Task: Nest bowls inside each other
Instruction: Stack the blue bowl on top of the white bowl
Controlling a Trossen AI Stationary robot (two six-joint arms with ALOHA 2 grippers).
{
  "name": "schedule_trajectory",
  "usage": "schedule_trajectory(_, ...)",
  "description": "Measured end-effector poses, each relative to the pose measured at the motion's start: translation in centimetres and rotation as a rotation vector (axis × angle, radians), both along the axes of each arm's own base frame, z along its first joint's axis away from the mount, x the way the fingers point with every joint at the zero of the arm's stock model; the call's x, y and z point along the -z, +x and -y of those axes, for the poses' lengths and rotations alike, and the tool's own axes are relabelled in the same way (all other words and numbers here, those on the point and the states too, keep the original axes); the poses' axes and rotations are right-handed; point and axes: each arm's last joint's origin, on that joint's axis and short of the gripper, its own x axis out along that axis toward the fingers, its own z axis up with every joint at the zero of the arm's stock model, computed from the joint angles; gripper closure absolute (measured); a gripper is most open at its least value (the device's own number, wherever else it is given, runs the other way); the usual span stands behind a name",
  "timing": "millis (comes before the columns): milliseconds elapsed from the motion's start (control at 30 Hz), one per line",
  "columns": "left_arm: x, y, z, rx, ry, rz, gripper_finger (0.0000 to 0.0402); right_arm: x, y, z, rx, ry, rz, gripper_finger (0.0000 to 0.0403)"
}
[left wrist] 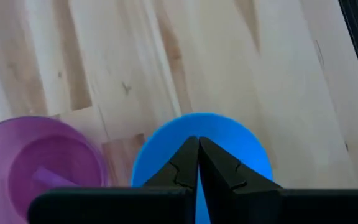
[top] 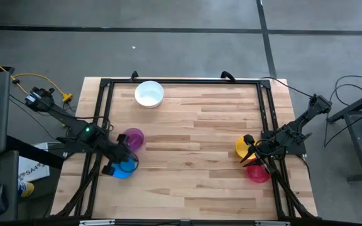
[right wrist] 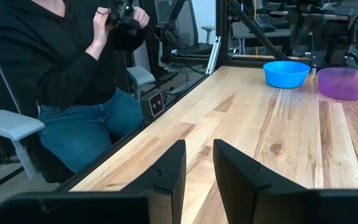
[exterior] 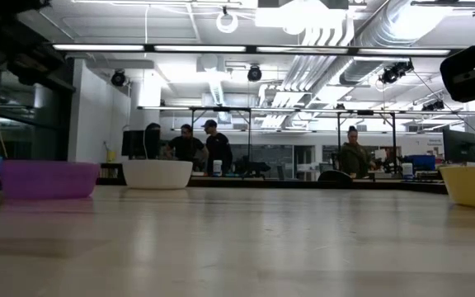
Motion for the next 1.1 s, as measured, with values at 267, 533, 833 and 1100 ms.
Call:
schedule_trajectory(267,0.2,-0.3,0.1,0.024,0.03,-0.023,0.0387,0.0,0.0,0.0,0.0,0.0,0.0,0.0327)
schedule_trajectory(533,1.1,0.1,0.3,-0.027,0.064,-0.083,0.0374,0.0,0.0,0.0,0.0,0.0,0.0,0.0327)
schedule_trajectory(833,2.7,1.7,1.3,0.024,0.129,-0.121,0.0298,0.0,0.0,0.0,0.0,0.0,0.0,0.0327)
schedule_trajectory(1100,3.3,2.6,1.8,0.157,0.221,-0.073,0.0286,0.0,0.0,0.0,0.0,0.0,0.0,0.0327)
